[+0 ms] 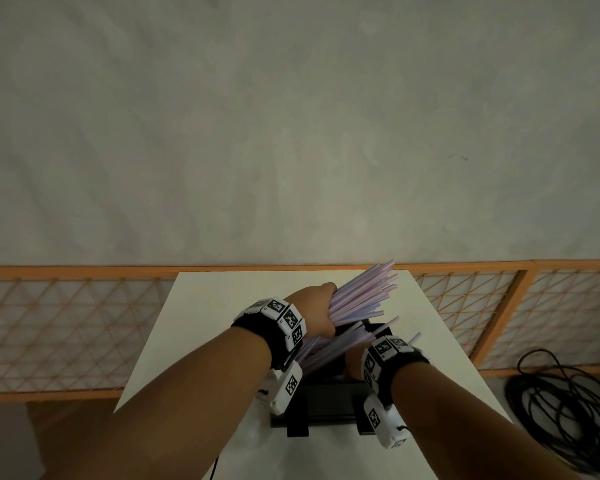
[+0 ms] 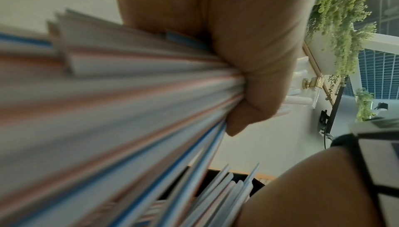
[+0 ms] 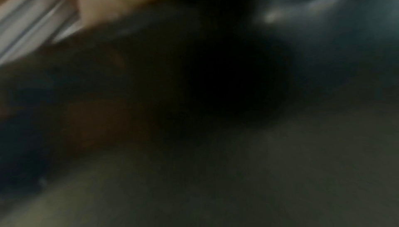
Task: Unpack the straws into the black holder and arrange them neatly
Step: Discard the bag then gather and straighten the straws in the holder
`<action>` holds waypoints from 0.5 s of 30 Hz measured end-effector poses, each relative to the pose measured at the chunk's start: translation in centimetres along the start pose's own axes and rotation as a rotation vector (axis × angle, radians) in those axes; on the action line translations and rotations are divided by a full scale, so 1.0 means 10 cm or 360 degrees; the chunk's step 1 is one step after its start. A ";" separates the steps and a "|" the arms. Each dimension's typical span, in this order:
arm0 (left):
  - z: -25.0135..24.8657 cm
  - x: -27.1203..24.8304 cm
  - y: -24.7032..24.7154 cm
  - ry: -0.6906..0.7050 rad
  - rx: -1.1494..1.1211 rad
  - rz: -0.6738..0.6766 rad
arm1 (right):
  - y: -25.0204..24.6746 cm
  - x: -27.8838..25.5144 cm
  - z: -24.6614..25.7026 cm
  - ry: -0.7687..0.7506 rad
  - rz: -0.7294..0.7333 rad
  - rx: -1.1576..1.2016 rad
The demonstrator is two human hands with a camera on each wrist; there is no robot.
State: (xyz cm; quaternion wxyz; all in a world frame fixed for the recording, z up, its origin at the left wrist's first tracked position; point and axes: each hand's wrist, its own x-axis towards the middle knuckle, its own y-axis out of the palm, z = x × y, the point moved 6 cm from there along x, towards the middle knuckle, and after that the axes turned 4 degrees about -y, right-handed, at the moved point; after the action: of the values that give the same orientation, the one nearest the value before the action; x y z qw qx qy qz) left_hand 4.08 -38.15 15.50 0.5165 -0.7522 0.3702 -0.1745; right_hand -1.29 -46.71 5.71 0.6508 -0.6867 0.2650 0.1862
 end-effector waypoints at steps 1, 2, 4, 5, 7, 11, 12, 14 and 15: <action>0.00 -0.01 0.00 0.0000 -0.0008 0.0005 | 0.00 0.07 -0.01 -0.0011 -0.0028 0.0030; 0.00 -0.01 0.01 0.0001 -0.0017 0.0011 | 0.00 0.06 0.00 0.0040 -0.0021 0.0091; 0.00 -0.01 0.02 0.0005 -0.0024 0.0011 | 0.00 -0.02 0.01 0.0056 0.0053 0.0074; 0.00 -0.01 0.02 0.0002 -0.0024 0.0013 | 0.04 0.01 0.00 0.0024 0.0063 0.0031; 0.01 -0.01 0.02 -0.0009 -0.0021 0.0018 | 0.10 0.08 -0.02 -0.0077 0.0044 -0.0167; 0.01 -0.01 0.01 -0.0010 -0.0015 0.0002 | 0.17 0.40 -0.26 -0.0114 0.0142 -0.0307; 0.00 -0.01 0.00 -0.0009 -0.0014 -0.0005 | 0.07 0.24 -0.22 -0.0121 0.0165 -0.0330; 0.00 -0.01 -0.01 -0.0005 -0.0016 -0.0017 | -0.18 -0.18 -0.04 -0.0212 0.0156 -0.0318; 0.00 -0.01 -0.02 -0.0003 -0.0017 -0.0024 | -0.25 -0.25 -0.03 -0.0209 0.0146 -0.0325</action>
State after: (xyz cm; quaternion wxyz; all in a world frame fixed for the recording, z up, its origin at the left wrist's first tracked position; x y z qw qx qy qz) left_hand 4.14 -38.05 15.66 0.5114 -0.7579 0.3649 -0.1757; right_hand -1.75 -46.70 9.27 0.5842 -0.7230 0.2326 0.2862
